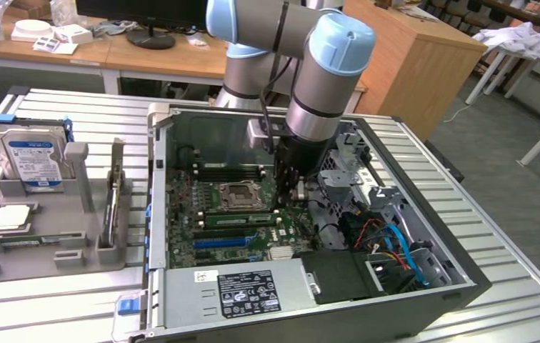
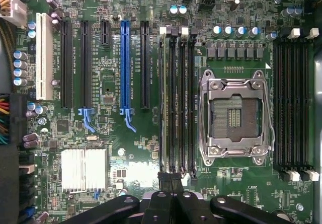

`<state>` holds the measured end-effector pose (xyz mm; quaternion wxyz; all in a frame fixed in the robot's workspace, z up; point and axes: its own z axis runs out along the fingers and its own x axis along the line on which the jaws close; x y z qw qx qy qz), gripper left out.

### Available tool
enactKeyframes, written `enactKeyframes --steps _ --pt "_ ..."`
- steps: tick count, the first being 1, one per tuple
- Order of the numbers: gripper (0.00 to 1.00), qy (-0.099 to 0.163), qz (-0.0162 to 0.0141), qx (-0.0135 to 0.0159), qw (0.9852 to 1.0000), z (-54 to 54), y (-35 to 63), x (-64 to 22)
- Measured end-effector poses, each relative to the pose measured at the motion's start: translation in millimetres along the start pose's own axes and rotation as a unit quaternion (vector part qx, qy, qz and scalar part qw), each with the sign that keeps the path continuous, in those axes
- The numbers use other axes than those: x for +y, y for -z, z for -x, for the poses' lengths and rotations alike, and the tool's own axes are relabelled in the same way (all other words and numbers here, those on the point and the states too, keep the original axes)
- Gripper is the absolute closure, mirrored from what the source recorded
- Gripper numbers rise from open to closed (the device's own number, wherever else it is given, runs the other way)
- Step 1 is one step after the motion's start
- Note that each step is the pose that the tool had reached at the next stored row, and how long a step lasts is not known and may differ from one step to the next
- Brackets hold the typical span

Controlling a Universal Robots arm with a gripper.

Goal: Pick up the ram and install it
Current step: 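Press down the ram until it locks into place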

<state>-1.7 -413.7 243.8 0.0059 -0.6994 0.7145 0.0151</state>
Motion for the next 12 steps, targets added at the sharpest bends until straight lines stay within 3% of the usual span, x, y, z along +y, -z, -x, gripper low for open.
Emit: enactKeyframes --steps 12 --pt "0.90 0.000 0.0000 0.0000 1.0000 -0.1 -3.2 -1.0"
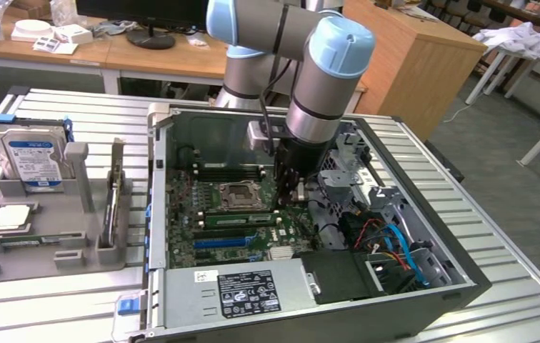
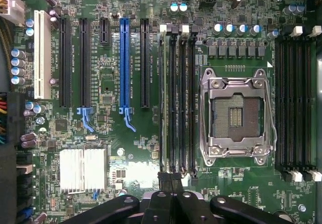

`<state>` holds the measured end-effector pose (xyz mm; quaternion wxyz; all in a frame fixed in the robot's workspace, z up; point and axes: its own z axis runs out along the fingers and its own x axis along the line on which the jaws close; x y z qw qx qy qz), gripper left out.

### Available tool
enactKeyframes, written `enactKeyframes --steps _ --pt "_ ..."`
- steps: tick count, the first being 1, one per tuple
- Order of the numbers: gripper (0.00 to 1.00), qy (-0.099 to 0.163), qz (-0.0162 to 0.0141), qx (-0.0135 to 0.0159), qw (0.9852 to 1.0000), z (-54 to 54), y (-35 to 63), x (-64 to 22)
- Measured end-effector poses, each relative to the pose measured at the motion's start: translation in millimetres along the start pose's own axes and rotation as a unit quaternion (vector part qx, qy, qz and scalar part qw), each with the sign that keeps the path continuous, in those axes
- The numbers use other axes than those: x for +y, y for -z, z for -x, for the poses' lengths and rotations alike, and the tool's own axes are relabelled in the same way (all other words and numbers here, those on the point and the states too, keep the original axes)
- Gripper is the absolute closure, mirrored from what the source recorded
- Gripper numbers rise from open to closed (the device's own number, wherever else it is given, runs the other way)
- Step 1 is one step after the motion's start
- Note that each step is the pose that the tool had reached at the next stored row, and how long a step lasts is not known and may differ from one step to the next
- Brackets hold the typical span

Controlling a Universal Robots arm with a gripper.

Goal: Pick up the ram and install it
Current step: 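Press down the ram until it locks into place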

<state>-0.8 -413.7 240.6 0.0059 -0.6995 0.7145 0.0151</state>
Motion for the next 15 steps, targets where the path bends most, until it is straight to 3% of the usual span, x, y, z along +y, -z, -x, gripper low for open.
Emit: enactKeyframes --steps 15 --pt "0.90 0.000 0.0000 0.0000 1.0000 -0.1 -3.1 -0.8"
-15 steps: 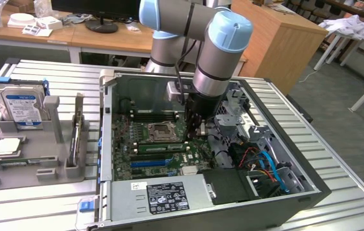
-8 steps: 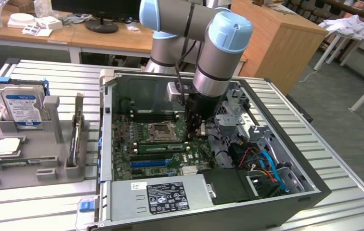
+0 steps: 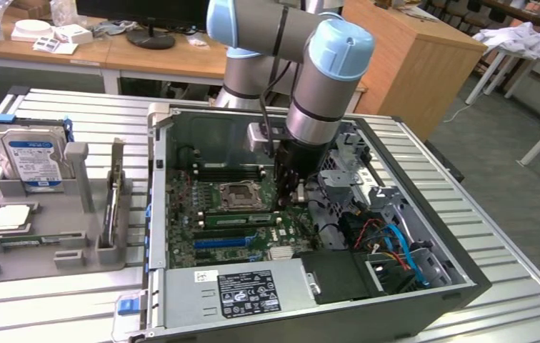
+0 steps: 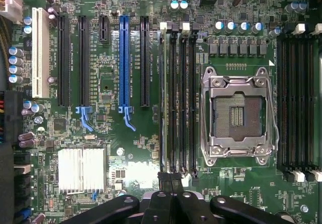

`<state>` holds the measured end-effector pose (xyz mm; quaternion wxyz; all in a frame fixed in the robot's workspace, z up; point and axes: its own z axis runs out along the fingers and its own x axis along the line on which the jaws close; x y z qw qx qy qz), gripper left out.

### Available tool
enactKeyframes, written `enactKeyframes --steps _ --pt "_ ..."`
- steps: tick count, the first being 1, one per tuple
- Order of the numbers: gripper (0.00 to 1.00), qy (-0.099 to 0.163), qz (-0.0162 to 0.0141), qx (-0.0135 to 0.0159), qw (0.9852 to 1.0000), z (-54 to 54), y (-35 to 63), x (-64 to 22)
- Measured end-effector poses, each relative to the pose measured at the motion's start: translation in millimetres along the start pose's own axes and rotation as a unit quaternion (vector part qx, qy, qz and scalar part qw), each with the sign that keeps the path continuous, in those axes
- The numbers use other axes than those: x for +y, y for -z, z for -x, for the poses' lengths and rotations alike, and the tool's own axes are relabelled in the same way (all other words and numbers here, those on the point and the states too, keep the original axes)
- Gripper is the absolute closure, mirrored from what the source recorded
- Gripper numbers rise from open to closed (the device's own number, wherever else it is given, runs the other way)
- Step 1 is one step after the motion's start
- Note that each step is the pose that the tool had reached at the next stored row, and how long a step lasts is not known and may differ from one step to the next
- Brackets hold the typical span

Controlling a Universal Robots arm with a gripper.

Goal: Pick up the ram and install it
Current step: 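Press down the ram until it locks into place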

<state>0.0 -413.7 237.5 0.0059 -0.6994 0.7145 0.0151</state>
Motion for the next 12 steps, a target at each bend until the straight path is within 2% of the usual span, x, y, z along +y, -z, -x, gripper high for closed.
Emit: enactKeyframes --steps 12 --pt "0.90 0.000 0.0000 0.0001 1.0000 -0.4 -2.2 0.0"
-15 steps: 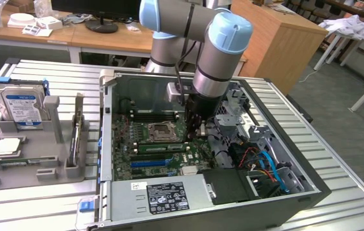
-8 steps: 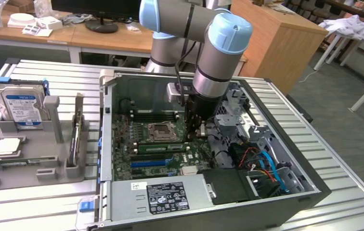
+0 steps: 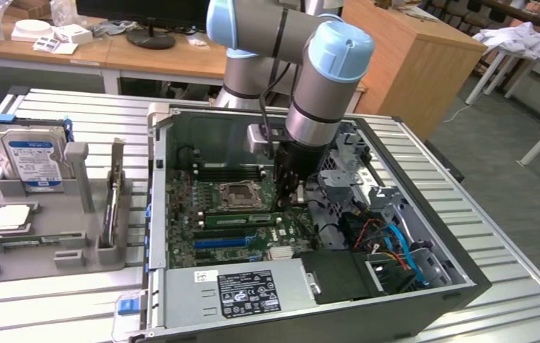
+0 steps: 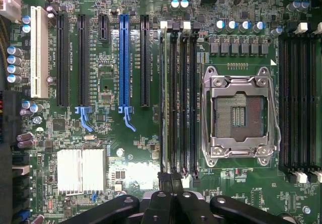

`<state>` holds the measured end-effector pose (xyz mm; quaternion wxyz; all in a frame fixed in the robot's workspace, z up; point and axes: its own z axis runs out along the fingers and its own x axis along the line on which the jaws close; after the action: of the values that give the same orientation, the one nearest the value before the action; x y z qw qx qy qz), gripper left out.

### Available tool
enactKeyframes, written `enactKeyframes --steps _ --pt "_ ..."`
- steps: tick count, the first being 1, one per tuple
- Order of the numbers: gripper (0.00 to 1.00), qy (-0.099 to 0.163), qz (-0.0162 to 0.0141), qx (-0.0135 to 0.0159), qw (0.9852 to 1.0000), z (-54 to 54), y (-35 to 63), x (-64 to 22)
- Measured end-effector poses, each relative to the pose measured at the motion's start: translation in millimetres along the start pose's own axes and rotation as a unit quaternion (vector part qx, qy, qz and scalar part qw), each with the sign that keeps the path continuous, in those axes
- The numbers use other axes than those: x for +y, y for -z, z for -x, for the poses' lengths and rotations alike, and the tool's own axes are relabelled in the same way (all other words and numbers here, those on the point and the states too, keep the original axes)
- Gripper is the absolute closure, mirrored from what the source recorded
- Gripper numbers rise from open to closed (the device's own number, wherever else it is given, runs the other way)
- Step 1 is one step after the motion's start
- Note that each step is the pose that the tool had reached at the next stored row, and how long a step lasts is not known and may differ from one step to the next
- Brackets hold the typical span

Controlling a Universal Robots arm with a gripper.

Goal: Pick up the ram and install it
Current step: 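Press down the ram until it locks into place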

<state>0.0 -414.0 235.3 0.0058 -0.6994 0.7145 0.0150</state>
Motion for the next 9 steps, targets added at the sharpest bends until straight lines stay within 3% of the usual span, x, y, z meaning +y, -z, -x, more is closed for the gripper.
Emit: enactKeyframes --steps 9 --pt "0.90 0.000 0.0000 -0.0001 1.0000 -0.5 -0.1 0.0"
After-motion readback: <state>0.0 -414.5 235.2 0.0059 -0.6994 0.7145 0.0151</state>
